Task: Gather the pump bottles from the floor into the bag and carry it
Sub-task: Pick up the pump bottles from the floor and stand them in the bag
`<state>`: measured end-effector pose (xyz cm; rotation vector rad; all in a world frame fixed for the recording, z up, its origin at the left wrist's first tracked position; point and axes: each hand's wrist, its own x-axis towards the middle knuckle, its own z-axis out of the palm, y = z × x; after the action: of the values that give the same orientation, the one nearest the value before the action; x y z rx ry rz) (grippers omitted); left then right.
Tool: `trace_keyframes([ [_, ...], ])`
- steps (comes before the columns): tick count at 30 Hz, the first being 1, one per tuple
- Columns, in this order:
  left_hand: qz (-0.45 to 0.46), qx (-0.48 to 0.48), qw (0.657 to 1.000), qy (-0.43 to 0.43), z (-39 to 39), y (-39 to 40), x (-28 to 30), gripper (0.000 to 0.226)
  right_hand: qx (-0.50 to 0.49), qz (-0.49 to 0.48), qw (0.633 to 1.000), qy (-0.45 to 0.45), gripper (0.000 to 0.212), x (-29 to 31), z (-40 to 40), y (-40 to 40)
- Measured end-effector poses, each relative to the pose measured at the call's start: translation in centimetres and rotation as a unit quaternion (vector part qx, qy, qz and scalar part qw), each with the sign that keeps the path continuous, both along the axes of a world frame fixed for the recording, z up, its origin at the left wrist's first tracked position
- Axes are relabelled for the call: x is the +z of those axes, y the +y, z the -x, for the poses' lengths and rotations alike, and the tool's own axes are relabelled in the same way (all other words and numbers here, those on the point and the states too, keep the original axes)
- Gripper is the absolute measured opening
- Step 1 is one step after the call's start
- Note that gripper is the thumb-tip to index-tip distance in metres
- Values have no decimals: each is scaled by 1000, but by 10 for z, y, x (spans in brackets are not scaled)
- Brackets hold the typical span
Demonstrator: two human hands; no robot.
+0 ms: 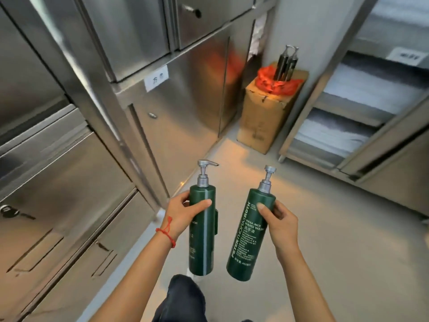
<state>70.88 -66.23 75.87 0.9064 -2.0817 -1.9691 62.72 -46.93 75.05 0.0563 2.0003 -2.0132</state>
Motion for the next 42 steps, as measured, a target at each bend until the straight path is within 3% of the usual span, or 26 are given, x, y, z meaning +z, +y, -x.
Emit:
trace_keyframes([
  [7, -4, -104, 994, 19, 118, -39, 10, 21, -105, -1, 994, 12, 20, 6, 75, -24],
  [16, -11, -164, 986, 31, 244, -66, 8, 18, -156, 7, 987, 28, 19, 11, 175, -51],
  [30, -5, -149, 987, 55, 482, -52, 10, 24, -122, 13, 991, 53, 21, 25, 427, -37],
  [36, 0, -135, 989, 53, 580, -77, 2, 23, -112, -19, 992, 61, 23, 22, 527, -57],
  [39, 0, -146, 988, 53, 640, -98, -7, 32, -114, -31, 991, 64, 21, 14, 581, -76],
  [42, 3, -158, 986, 51, 703, -120, -10, 24, -135, -38, 988, 62, 24, 8, 634, -97],
])
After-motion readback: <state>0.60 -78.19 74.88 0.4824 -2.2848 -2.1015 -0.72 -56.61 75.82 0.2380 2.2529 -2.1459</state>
